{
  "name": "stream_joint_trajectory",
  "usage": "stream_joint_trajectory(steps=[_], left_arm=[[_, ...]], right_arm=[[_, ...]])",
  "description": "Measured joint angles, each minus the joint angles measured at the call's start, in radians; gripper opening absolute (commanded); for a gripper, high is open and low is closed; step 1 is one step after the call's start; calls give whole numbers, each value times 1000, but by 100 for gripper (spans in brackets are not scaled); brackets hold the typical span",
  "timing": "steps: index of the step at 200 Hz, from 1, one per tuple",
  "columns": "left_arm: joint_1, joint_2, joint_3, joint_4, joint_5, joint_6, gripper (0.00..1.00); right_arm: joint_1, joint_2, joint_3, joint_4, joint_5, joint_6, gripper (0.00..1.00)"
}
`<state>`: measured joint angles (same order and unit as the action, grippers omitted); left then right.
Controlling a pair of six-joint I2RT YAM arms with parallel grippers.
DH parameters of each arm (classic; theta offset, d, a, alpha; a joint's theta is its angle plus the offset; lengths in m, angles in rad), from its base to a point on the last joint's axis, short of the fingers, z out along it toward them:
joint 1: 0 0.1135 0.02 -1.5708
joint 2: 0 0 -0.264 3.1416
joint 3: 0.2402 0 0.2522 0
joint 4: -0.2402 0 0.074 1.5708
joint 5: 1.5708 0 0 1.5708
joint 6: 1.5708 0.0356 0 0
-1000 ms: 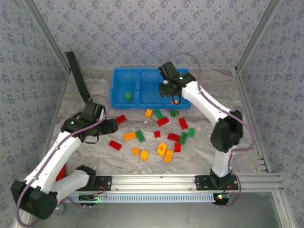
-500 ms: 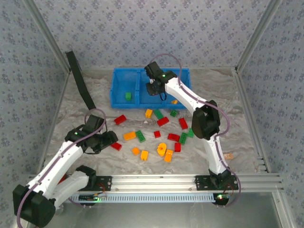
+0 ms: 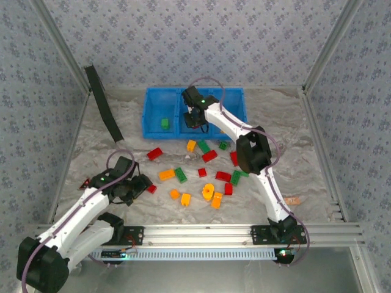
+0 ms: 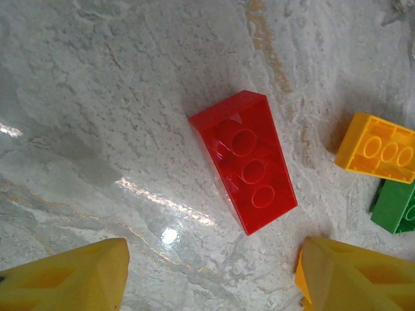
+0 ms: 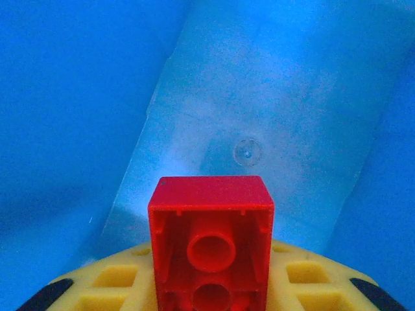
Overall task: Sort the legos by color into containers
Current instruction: Place the lego in the container, then pick up the lego from the bottom-left of the table.
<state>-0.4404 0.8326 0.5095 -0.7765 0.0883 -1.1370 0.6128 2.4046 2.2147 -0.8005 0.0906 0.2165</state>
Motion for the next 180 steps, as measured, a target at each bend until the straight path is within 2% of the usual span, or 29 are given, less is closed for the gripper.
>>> stream_joint_trajectory(steps=[76, 135, 180], left_arm=[[-1, 28, -8, 59, -46, -80, 73], [-2, 93, -23, 124, -53, -89, 73], [-7, 145, -23, 158, -61, -100, 73]], right_arm=[[-3, 0, 0, 19, -18, -3, 51], [-5, -11, -12, 19, -20, -6, 51], [-2, -115, -127, 44, -24, -8, 51]])
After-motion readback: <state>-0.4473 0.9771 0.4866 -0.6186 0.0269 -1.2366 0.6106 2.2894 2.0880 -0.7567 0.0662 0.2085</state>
